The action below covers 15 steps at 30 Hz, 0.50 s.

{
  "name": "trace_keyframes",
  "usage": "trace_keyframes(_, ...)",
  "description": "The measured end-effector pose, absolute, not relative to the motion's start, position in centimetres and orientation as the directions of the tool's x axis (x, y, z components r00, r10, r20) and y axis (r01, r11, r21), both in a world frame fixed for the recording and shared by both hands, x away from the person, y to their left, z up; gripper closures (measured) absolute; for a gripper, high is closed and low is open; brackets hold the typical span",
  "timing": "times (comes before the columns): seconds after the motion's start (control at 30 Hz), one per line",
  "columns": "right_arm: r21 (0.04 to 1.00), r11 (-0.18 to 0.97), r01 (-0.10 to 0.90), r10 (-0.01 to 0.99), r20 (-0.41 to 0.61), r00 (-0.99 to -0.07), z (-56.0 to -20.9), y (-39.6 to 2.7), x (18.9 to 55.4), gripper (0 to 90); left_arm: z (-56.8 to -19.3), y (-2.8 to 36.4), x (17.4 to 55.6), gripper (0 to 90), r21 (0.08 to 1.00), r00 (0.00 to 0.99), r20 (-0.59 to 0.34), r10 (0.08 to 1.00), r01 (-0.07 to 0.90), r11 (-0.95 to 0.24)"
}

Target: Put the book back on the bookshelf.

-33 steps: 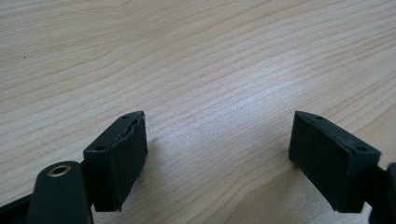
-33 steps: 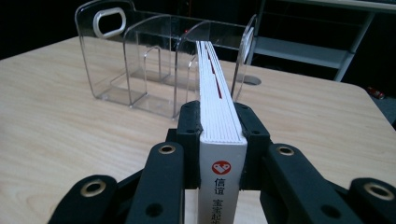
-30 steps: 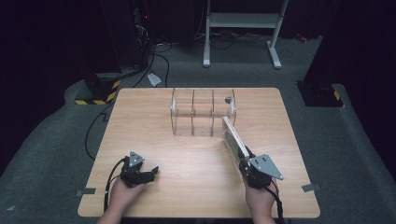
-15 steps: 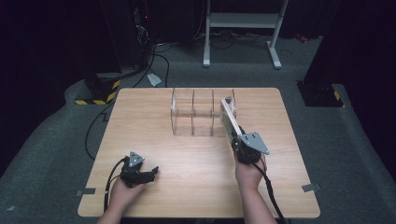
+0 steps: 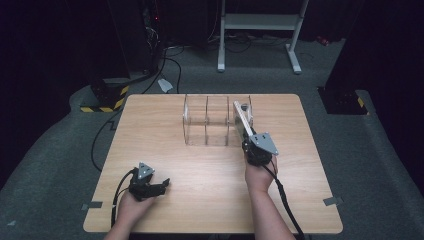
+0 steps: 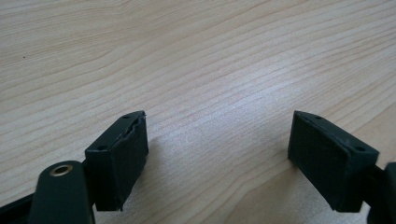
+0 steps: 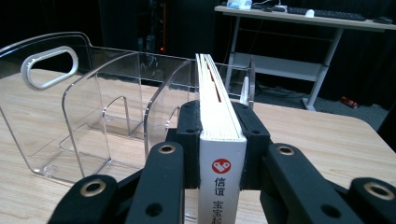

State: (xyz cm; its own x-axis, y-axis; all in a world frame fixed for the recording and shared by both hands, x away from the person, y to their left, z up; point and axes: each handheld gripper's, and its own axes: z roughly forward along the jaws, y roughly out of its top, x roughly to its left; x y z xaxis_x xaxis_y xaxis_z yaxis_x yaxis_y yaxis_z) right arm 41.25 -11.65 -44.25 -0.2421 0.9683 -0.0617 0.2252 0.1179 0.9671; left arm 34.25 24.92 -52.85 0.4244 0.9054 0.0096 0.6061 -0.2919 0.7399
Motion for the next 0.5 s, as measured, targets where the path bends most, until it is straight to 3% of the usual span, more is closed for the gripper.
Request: trace_keyframes(0.5,0.970,0.115,0.216,0.974,-0.067,-0.216,-45.1,-10.9,42.5,75.2,-52.8,24.9,34.2,20.4,0.741,0.426,0.010,0.905,0.605,-0.293)
